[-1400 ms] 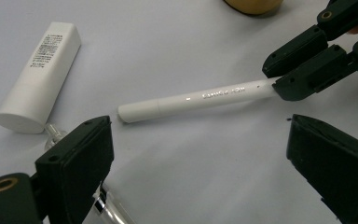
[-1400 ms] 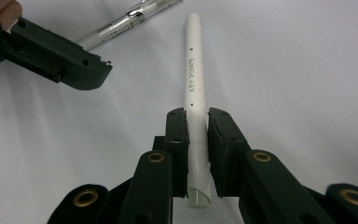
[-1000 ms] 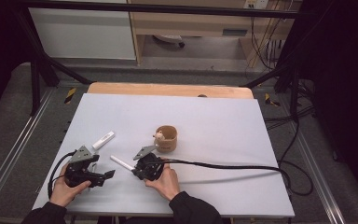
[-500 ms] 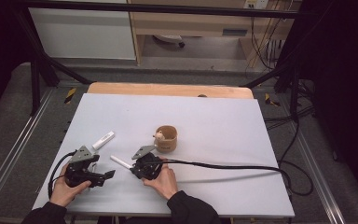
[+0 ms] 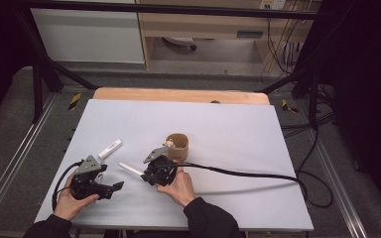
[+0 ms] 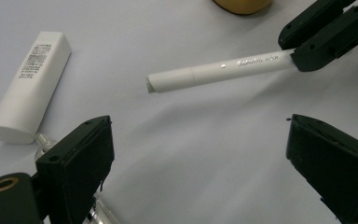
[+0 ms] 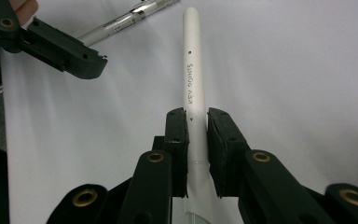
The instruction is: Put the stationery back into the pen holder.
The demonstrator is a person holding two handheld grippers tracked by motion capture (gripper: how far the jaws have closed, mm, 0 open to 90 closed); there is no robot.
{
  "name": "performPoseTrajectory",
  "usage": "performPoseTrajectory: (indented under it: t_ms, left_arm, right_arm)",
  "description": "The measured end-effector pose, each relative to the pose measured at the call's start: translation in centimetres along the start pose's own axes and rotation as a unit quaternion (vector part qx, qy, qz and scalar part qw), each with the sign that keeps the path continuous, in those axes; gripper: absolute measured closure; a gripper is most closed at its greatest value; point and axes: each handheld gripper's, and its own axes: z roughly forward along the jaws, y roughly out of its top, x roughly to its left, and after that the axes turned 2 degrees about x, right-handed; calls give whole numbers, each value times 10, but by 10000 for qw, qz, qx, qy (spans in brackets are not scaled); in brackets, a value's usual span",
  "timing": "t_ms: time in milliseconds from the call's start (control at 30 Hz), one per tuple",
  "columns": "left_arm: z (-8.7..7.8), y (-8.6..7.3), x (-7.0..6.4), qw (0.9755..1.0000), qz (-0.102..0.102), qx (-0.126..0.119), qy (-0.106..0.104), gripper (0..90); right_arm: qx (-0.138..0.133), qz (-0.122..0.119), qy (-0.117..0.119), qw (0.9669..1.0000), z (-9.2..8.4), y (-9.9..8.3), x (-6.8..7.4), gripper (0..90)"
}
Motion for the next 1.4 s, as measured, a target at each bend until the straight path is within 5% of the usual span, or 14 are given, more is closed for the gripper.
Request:
performPoseTrajectory:
  t_ms: [367, 633, 1000, 1333, 1400]
  left_arm:
    - [5, 14, -19, 9987, 495, 117, -60, 76]
    - [16, 31, -45, 9933, 1132, 222, -113, 79]
    - [30, 51, -79, 9745, 2211, 388, 57, 80]
    - [40, 64, -105, 9521, 3034, 329, 176, 122]
    - [43, 65, -108, 9449, 3242, 382, 254, 137]
  right_arm:
    - [92, 121, 229, 9996, -31, -18, -15, 786]
    - [245, 54, 347, 9991, -62, -32, -28, 786]
    - [364, -10, 395, 9986, -88, -43, -36, 786]
    - [483, -19, 429, 9979, -94, -43, -37, 786]
    - [487, -9, 439, 9978, -94, -43, -37, 786]
